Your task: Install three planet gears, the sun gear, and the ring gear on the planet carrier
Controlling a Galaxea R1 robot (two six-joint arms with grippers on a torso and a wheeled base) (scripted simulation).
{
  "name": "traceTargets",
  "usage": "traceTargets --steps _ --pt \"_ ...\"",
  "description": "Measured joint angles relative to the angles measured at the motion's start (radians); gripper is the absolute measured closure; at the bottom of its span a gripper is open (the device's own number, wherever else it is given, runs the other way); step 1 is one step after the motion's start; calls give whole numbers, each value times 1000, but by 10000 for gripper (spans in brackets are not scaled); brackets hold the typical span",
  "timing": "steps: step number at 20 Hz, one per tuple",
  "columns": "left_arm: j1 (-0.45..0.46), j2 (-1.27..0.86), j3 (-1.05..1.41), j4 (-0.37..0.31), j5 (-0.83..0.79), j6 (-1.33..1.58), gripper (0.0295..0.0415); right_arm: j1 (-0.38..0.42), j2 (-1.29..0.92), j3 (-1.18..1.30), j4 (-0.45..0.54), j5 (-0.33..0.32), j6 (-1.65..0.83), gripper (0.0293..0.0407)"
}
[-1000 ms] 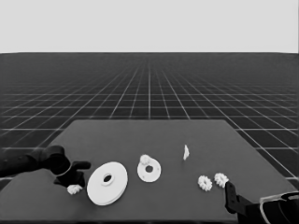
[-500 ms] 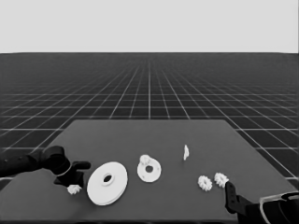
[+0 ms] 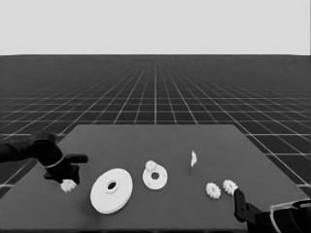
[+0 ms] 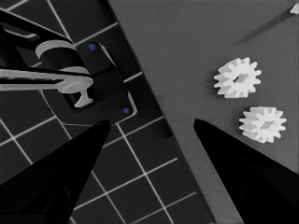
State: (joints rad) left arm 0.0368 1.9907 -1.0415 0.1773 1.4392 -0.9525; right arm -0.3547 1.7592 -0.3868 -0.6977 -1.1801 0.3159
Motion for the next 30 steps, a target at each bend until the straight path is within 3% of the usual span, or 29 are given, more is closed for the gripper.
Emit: traceTargets --steps 2,3,4,5,7,12,13,15,22,24,25,30 --pt "-2 0 0 -2 1 0 398 0 0 0 0 0 0 315" --pt "-15 174 100 42 88 -407 398 0 0 0 0 0 0 315" --pt "-22 490 66 36 139 -616 398 0 0 0 0 0 0 315" --pt "-25 690 -57 25 144 -653 399 0 0 0 0 0 0 315" --pt "-27 861 -238 16 134 -617 399 0 0 0 0 0 0 315" --pt "-26 936 -351 11 125 -577 399 0 0 0 0 0 0 315" --pt "41 944 -382 83 117 -554 399 0 0 0 0 0 0 315" --pt "112 954 -428 147 102 -523 399 0 0 0 0 0 0 315" --pt "143 961 -457 178 91 -504 399 0 0 0 0 0 0 315" --pt "143 961 -457 178 91 -504 339 0 0 0 0 0 0 315" --pt "143 961 -457 178 90 -504 330 0 0 0 0 0 0 315" --pt "143 961 -457 179 90 -504 326 0 0 0 0 0 0 315"
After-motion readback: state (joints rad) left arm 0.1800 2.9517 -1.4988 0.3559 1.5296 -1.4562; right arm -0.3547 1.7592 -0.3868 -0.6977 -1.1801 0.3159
